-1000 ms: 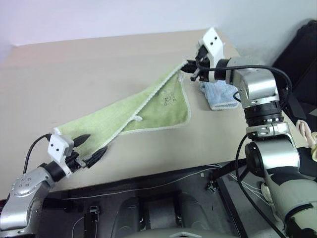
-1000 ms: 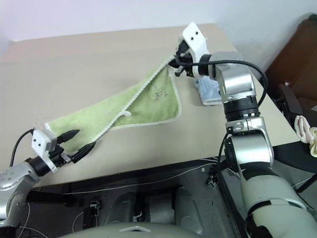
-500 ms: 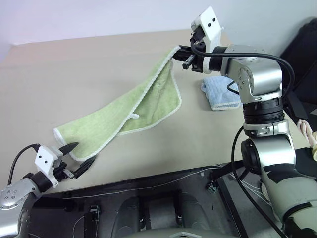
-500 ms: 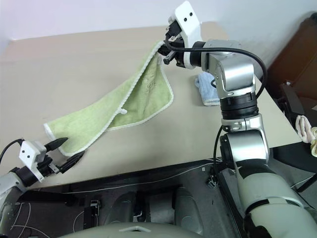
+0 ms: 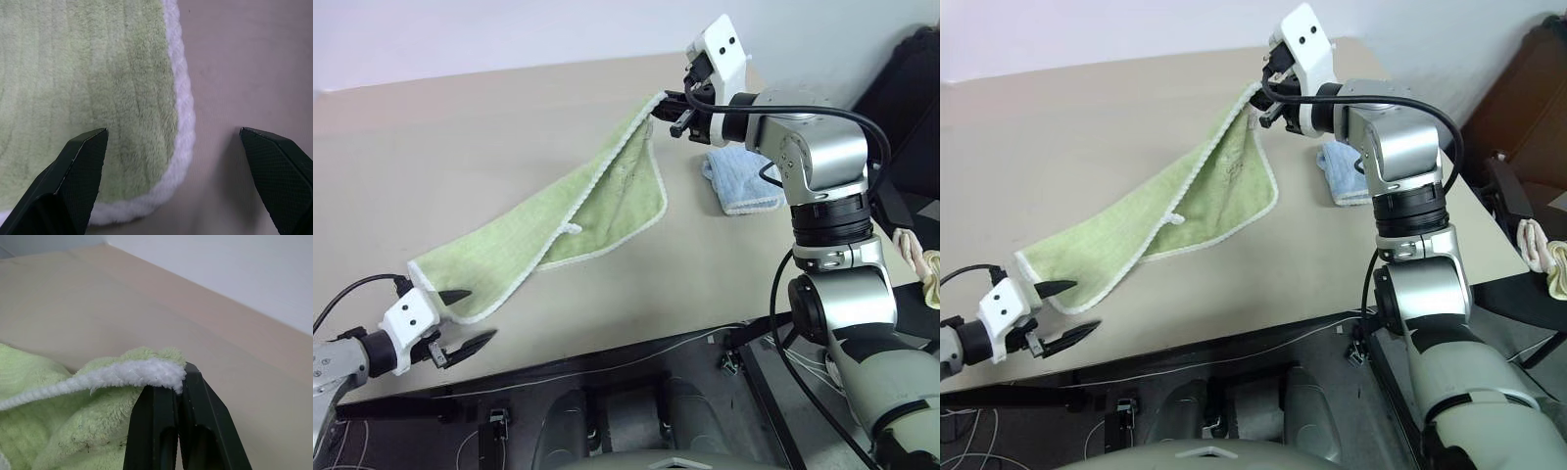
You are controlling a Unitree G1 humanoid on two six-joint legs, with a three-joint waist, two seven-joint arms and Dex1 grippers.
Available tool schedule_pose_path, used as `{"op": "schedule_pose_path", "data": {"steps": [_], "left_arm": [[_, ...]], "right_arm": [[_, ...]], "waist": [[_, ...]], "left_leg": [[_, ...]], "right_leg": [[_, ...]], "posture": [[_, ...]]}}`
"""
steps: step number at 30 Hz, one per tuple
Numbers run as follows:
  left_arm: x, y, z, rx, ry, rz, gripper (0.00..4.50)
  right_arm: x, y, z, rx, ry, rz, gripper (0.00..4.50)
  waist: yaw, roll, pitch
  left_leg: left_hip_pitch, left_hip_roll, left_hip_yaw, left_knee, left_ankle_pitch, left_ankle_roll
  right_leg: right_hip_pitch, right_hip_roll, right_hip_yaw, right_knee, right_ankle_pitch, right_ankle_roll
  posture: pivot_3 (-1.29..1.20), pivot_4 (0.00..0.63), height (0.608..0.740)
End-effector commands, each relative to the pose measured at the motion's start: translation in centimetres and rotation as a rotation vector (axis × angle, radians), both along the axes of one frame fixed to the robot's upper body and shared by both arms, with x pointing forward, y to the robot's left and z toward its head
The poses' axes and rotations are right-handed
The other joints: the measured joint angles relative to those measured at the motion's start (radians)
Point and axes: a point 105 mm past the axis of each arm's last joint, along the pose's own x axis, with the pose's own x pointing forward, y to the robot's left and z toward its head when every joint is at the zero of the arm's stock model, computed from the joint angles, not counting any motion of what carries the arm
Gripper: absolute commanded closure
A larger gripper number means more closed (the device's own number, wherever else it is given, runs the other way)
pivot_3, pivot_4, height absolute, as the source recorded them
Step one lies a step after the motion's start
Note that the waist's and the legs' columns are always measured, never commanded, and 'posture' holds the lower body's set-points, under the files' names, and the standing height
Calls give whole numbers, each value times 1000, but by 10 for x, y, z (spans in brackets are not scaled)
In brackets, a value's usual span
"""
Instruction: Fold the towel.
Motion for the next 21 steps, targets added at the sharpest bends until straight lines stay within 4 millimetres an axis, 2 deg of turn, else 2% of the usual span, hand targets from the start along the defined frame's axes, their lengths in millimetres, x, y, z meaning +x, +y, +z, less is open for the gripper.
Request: {"op": "schedule_pose_path", "data": {"steps": [1,6,9,20,21], "left_arm": [[3,10,14,31,-27,18,0],[9,16,16,36,-18,23,0],[5,17,10,35,38,15,558],[3,18,0,50,101,-16,4354],[3,18,1,47,101,-16,4474]], "right_arm": [[-8,2,18,18,-66,20,4370],[-6,0,14,12,-68,3,4370],[-6,-1,13,16,-64,-5,4500],[-4,-4,9,5,-66,-24,4500],[-4,-4,9,2,-66,-26,4500]], "waist": [[0,0,0],[2,0,0],[1,0,0],[2,0,0],[2,0,0]], "left_leg": [[0,0,0,0,0,0],[0,0,1,1,0,0],[-1,0,2,1,0,1],[-1,1,4,7,0,0],[-1,1,4,8,0,0]], "right_leg": [[0,0,0,0,0,0],[0,3,0,0,1,2],[0,4,0,0,2,4],[1,7,0,6,2,4],[1,7,0,7,2,4]], "posture": [[0,150,740],[0,150,740],[0,150,740],[0,150,740],[0,150,740]]}}
